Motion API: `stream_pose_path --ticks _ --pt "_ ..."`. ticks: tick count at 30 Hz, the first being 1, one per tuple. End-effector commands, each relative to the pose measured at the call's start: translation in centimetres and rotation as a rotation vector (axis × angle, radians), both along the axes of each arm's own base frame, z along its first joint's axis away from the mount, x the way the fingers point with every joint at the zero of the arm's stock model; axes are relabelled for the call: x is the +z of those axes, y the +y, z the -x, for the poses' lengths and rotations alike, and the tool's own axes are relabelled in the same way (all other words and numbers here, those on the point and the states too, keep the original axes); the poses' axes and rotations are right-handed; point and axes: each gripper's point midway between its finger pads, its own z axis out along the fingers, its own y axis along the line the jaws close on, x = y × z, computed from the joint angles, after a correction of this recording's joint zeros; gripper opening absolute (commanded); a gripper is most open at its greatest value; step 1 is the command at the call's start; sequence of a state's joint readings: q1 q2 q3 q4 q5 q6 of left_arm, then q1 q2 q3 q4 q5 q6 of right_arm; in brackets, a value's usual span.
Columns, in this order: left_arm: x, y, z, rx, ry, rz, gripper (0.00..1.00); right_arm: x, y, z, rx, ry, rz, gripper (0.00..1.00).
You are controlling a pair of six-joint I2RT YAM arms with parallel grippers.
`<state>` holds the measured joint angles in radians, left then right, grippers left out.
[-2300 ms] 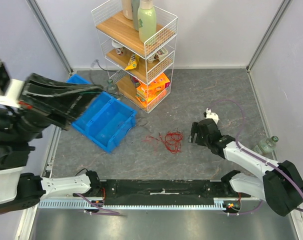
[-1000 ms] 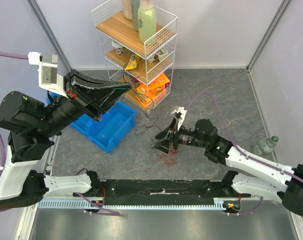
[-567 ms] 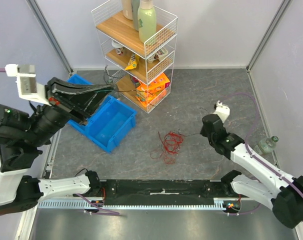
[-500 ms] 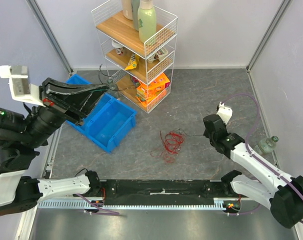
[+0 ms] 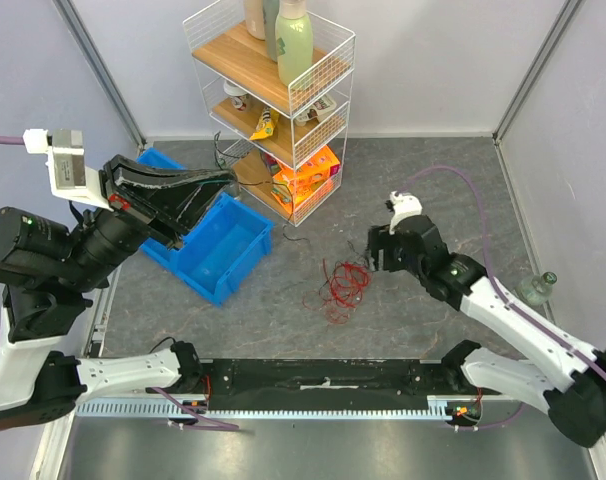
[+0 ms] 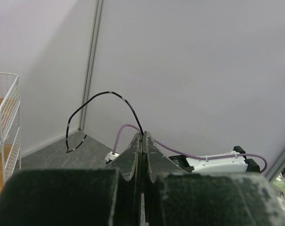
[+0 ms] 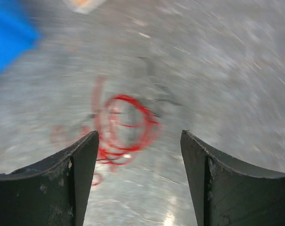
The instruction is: Untangle the cables
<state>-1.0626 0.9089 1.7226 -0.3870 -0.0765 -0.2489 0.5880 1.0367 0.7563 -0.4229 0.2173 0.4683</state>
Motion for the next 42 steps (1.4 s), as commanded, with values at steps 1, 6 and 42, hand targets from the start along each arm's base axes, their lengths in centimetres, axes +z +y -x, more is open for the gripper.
stream_pose_path --ticks 1,6,42 --pt "0.5 -0.5 0.1 -0.015 -0.016 0.015 0.02 9.2 7.9 2.4 0.379 -0.254 -0.215 0.79" --pt "0.4 -1.0 0.0 -0.027 -0.011 0.013 0.01 14.1 11.2 6.0 0.601 -0.388 -0.45 0.83" --pt "-7.4 1.2 -3.8 0.214 0.125 -0.064 0.02 21.2 17.3 10.2 0.786 -0.498 -0.714 0.0"
